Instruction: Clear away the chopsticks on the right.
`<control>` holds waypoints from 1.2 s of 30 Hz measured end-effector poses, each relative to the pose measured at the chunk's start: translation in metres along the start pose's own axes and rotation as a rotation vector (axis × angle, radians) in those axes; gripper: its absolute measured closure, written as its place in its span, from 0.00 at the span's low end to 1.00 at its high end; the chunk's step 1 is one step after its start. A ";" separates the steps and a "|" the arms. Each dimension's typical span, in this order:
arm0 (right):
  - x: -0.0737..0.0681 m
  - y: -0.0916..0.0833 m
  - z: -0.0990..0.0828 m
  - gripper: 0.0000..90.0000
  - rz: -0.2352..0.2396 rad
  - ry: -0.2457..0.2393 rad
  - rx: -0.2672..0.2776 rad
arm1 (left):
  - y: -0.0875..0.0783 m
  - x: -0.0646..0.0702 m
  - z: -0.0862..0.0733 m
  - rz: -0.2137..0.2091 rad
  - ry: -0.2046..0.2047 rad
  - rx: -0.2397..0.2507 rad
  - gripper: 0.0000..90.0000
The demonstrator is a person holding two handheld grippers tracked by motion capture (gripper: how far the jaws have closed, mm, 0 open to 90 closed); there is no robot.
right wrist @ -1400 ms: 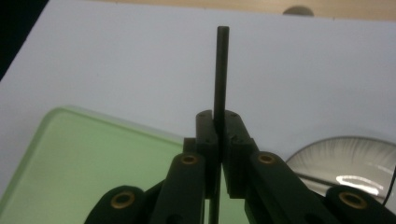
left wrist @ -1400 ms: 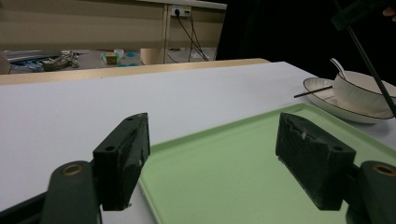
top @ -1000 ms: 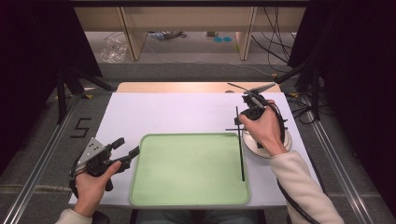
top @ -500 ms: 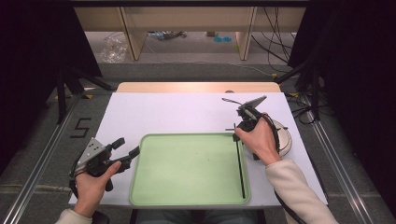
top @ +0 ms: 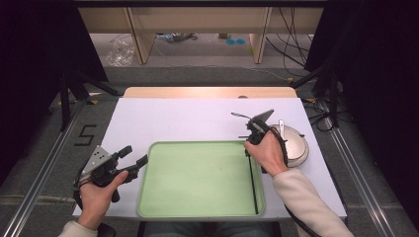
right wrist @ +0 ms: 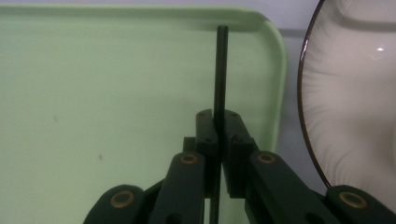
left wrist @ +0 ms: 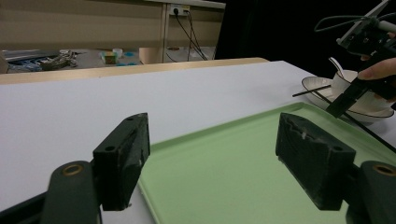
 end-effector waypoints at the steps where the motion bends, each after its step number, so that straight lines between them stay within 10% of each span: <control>1: -0.001 0.003 -0.001 0.97 -0.011 0.030 -0.005 | 0.000 0.000 0.000 0.000 0.000 0.000 0.29; 10: 0.001 0.022 -0.006 0.95 -0.068 0.051 -0.045 | 0.000 0.000 0.000 0.002 -0.002 -0.002 0.29; 20: -0.004 0.012 -0.004 0.86 -0.067 -0.061 -0.019 | 0.000 0.000 0.000 0.001 -0.002 -0.002 0.29; 22: -0.010 0.002 0.000 0.82 -0.044 -0.170 0.006 | 0.000 -0.001 0.000 0.002 -0.001 -0.003 0.29; 24: -0.014 -0.010 0.010 0.76 -0.054 -0.440 0.062 | -0.001 -0.001 -0.001 0.003 -0.002 -0.003 0.29; 26: -0.017 -0.020 0.023 0.65 -0.130 -0.813 0.116 | 0.000 -0.001 -0.001 0.004 -0.002 -0.003 0.29; 29: -0.011 -0.031 0.033 0.61 -0.291 -1.185 0.025 | 0.000 -0.001 -0.001 0.004 -0.001 -0.004 0.29; 31: -0.003 -0.034 0.041 0.63 -0.350 -1.312 -0.048 | 0.000 -0.001 -0.001 0.004 -0.002 -0.004 0.29; 36: 0.008 -0.026 0.047 0.69 -0.403 -1.396 -0.163 | 0.000 -0.001 -0.001 0.004 -0.003 -0.005 0.29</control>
Point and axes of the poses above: each handheld gripper's, and its own axes: y roughly forward along the jaws, z roughly out of its top, x roughly to its right, the point moved 8 cm from there along y, roughly forward along the jaws, and after that the axes turned 9 degrees about z, right-handed, at the moved point
